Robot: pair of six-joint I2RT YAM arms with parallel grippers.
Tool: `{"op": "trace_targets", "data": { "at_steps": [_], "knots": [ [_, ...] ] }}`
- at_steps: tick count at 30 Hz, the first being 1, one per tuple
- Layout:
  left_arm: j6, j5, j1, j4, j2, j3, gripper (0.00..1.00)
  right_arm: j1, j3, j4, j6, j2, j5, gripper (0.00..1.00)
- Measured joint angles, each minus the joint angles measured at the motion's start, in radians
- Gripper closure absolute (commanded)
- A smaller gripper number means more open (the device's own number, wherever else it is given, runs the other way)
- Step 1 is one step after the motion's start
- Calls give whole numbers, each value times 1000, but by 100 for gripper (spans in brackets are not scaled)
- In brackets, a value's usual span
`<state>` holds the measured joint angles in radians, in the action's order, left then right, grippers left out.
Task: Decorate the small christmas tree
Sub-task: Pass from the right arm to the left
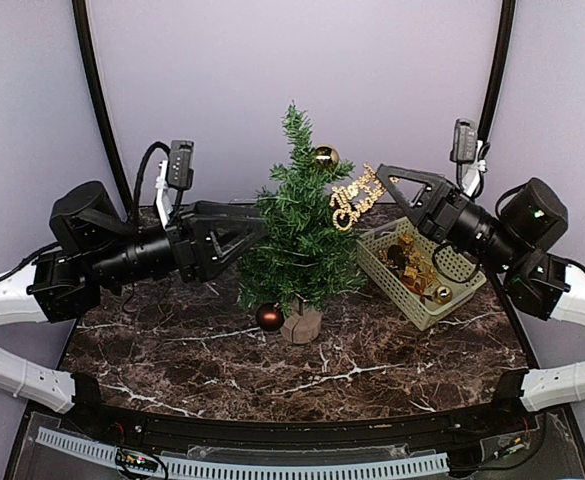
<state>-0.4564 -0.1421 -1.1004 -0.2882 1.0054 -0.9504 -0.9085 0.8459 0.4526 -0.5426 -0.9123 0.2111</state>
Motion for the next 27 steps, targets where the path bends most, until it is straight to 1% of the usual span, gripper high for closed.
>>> {"op": "trace_targets", "data": {
  "at_steps": [4,8,13,15,17,18,19,20,21,22,23,25,26,27],
  "knots": [
    [-6,-27,-20,-71,76,-22,20,-101,1,113,35,-67,-47,100],
    [-23,-54,-20,-109,121,-41,17,-167,14,193,67,-135,-95,100],
    [-35,-77,-20,-126,152,-61,17,-191,40,247,86,-196,-120,100],
    [-35,-78,-20,-126,158,-68,19,-192,53,261,88,-208,-123,100],
    [-34,-79,-20,-119,169,-82,26,-193,66,273,89,-219,-122,100],
    [-33,-79,-20,-117,177,-92,32,-193,73,279,89,-223,-122,100],
    [-31,-80,-20,-116,186,-101,35,-193,79,284,89,-228,-121,100],
    [-30,-80,-20,-115,191,-107,43,-194,84,288,89,-232,-120,100],
    [-27,-80,-20,-114,195,-111,46,-194,88,289,88,-235,-118,100],
    [-25,-81,-20,-114,197,-112,53,-194,92,290,86,-240,-116,100],
    [-21,-81,-20,-113,198,-112,57,-194,93,291,85,-242,-114,100],
    [-14,-81,-21,-115,198,-113,75,-194,93,291,77,-250,-107,100],
    [-21,-82,-21,-115,198,-113,79,-195,93,290,73,-254,-103,100],
    [-14,-81,-21,-114,198,-114,87,-195,93,288,69,-257,-102,100]
  ]
}}
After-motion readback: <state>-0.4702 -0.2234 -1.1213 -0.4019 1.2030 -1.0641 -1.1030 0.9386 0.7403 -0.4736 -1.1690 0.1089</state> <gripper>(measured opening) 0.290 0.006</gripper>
